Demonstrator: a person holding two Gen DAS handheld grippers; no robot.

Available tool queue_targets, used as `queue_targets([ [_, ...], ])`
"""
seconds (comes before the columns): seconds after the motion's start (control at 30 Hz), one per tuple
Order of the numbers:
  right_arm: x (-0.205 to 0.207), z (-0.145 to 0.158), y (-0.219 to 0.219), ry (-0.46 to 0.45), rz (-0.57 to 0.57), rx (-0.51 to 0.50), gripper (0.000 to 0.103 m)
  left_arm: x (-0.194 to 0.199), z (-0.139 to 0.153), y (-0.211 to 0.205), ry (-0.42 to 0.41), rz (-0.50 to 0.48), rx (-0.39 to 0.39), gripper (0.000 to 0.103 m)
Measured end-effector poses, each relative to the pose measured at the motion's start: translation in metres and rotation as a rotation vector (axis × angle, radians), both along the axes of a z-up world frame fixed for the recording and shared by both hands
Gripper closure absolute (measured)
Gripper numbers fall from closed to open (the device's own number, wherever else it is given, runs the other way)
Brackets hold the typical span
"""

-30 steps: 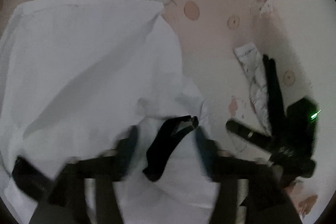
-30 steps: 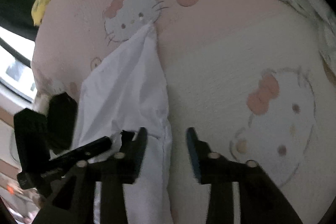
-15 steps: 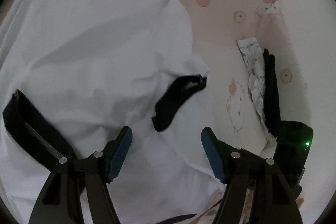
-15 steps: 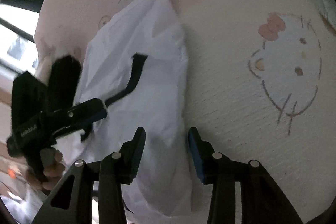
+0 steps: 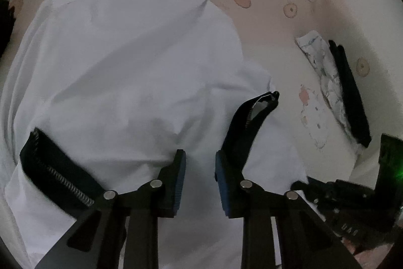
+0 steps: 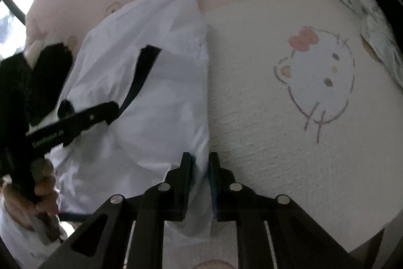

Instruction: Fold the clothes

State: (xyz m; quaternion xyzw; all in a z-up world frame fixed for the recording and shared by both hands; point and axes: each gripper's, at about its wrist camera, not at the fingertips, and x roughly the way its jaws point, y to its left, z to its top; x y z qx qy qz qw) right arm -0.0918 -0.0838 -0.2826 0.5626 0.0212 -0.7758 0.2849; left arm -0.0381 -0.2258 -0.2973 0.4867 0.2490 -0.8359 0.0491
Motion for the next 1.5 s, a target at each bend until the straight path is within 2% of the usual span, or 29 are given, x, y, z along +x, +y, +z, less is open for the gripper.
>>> queue_targets([
  [0.07, 0.001, 0.003, 0.001, -0.007, -0.006, -0.013, 0.062, 0.002, 0.001, -0.005, -0.013, 0.020, 0.066, 0.080],
  [0.13, 0.006, 0.008, 0.003, 0.023, 0.002, -0.026, 0.059, 0.004, 0.003, -0.009, -0.017, 0.035, 0.144, 0.074],
  [0.2, 0.013, 0.012, 0.007, 0.032, -0.009, -0.037, 0.059, 0.008, 0.005, -0.011, -0.017, 0.040, 0.205, 0.058],
  [0.23, 0.015, 0.013, 0.009, 0.028, -0.025, -0.043, 0.059, 0.009, 0.008, -0.009, -0.012, 0.040, 0.217, 0.045],
  [0.27, 0.017, 0.015, 0.015, 0.017, -0.047, -0.064, 0.059, 0.010, 0.010, -0.007, -0.008, 0.040, 0.229, 0.039],
  [0.43, 0.027, 0.018, 0.037, -0.037, -0.160, -0.190, 0.059, 0.002, 0.011, 0.011, -0.034, -0.034, 0.244, 0.039],
  [0.57, 0.032, 0.009, 0.048, -0.043, -0.215, -0.150, 0.059, 0.003, 0.001, 0.016, -0.078, -0.022, 0.326, 0.039],
  [0.7, 0.040, 0.009, 0.058, -0.052, -0.248, -0.186, 0.059, -0.003, -0.003, 0.025, -0.089, -0.029, 0.325, 0.039],
  [0.83, 0.041, 0.010, 0.066, -0.039, -0.240, -0.198, 0.059, -0.005, -0.004, 0.026, -0.055, 0.015, 0.333, 0.039],
  [0.9, 0.039, 0.011, 0.063, -0.033, -0.225, -0.206, 0.059, -0.003, -0.003, 0.022, -0.032, 0.046, 0.288, 0.040],
  [0.97, 0.040, 0.014, 0.062, -0.020, -0.206, -0.207, 0.059, -0.004, -0.003, 0.024, -0.049, 0.038, 0.197, 0.063],
  [1.03, 0.041, 0.014, 0.060, -0.013, -0.178, -0.186, 0.059, -0.005, -0.002, 0.027, -0.065, 0.016, 0.096, 0.071],
  [1.13, 0.042, 0.003, 0.051, -0.053, -0.135, -0.103, 0.061, -0.005, -0.002, 0.032, -0.049, -0.017, 0.032, 0.071],
  [1.17, 0.043, 0.001, 0.050, -0.056, -0.128, -0.082, 0.066, -0.006, -0.002, 0.034, -0.045, -0.037, 0.001, 0.071],
  [1.27, 0.046, -0.001, 0.051, -0.060, -0.103, -0.042, 0.068, -0.008, -0.002, 0.039, -0.036, -0.091, -0.080, 0.071],
  [1.37, 0.046, -0.001, 0.055, -0.073, -0.110, -0.044, 0.070, -0.006, -0.003, 0.037, -0.028, -0.090, -0.093, 0.071],
  [1.47, 0.050, 0.003, 0.052, -0.046, -0.081, -0.010, 0.070, -0.004, 0.002, 0.039, -0.022, -0.094, -0.106, 0.071],
  [1.5, 0.052, 0.005, 0.050, -0.026, -0.070, 0.001, 0.067, -0.002, 0.003, 0.040, -0.021, -0.094, -0.109, 0.071],
])
